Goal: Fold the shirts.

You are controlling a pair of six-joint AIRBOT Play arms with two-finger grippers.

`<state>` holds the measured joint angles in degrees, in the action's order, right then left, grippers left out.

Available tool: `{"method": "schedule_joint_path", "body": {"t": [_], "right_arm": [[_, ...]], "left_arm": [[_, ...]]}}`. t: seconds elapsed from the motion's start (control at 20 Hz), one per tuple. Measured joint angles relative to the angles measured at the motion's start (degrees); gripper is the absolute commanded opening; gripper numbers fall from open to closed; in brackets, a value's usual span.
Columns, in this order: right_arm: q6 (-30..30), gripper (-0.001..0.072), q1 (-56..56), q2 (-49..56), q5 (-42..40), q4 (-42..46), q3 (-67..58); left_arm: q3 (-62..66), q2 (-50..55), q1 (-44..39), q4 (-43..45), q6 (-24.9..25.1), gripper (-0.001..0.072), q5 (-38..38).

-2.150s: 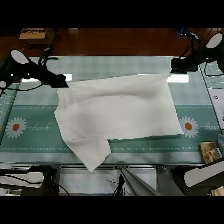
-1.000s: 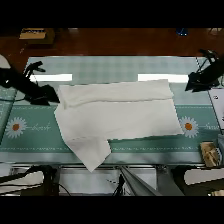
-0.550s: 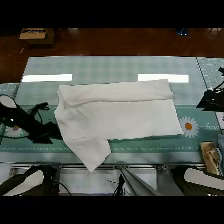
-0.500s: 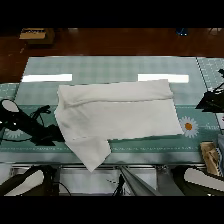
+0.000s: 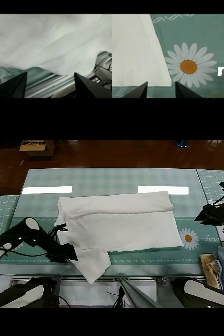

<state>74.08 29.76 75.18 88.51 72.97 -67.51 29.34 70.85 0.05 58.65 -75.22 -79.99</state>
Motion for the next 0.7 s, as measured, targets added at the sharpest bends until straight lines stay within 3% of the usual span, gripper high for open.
{"method": "schedule_joint_path", "body": {"t": [0.05,0.1,0.15,0.2,0.5,0.6,0.7], "right_arm": [[0.0,0.0435,0.0,-0.2,0.0,-0.1,0.0],[0.0,0.0435,0.0,-0.4,-0.2,-0.1,0.0],[0.0,0.0435,0.0,-0.5,-0.2,-0.2,0.0],[0.0,0.0435,0.0,-0.7,-0.2,-0.2,0.0],[0.0,0.0437,1.0,-1.0,-1.0,1.0,1.0],[-0.1,0.0516,2.9,-1.0,-1.6,1.4,3.4],[-0.8,0.0532,5.5,-1.0,-2.5,0.2,7.1]], "left_arm": [[-0.1,0.8,-1.4,-0.8,-0.6,0.0394,1.2],[-0.1,1.6,-2.6,-1.6,-1.5,0.0371,2.9],[-0.1,2.3,-3.5,-2.5,-2.4,0.0253,3.9],[-0.1,2.9,-4.3,-3.5,-3.1,0.0013,5.3],[-0.2,3.7,-5.8,-4.2,-3.5,0.0018,7.6],[-0.2,2.6,-5.9,-3.4,-3.4,0.0019,8.1],[-0.2,0.7,-6.0,-2.3,-3.3,0.0019,8.8]]}}
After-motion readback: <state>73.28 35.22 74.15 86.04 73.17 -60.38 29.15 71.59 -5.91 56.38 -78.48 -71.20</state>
